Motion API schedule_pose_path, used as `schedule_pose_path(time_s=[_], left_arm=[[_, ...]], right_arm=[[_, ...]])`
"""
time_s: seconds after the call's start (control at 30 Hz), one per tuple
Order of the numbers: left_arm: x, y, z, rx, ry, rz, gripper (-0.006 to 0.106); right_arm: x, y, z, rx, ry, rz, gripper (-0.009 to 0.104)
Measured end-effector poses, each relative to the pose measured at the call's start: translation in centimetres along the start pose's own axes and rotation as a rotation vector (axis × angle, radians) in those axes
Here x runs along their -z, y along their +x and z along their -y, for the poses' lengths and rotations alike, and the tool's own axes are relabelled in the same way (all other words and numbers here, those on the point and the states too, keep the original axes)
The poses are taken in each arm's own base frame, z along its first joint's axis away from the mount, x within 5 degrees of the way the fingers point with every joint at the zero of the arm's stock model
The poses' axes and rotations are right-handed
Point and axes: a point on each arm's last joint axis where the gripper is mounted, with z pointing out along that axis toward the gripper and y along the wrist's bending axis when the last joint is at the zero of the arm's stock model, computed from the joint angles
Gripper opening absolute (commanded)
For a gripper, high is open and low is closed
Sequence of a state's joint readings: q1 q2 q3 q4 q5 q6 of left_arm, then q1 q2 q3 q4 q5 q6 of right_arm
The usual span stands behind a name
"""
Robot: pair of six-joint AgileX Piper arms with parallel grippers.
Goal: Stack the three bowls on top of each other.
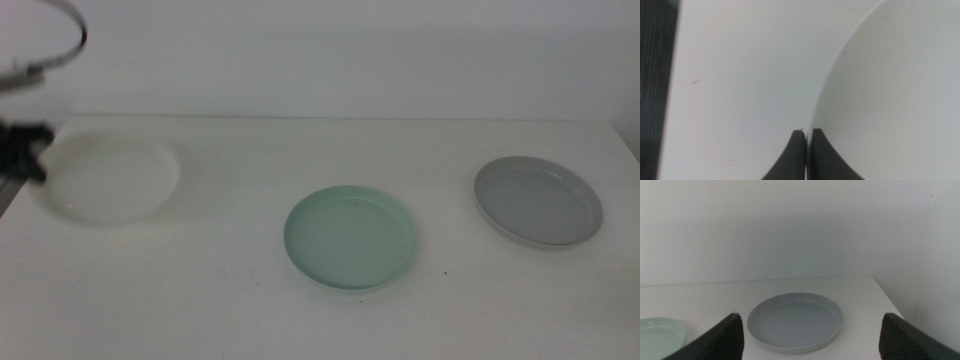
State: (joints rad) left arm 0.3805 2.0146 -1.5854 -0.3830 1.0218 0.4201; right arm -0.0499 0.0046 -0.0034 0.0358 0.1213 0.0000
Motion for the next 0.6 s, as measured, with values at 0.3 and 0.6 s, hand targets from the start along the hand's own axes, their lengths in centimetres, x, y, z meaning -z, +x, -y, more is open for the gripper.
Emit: schedule_pose_path(time_s=[0.3,0.6], left_arm=[[4.6,0.6,16.4,-0.139,0.122,0.076,-0.002],[-1.4,4.7,29.0,-0.272,0.17,-0.01,-0.002]], right_arm=[[0.0,0.0,0.0,0.0,0.0,0.0,0.093],[0.0,0.0,0.0,0.0,0.0,0.0,0.093]])
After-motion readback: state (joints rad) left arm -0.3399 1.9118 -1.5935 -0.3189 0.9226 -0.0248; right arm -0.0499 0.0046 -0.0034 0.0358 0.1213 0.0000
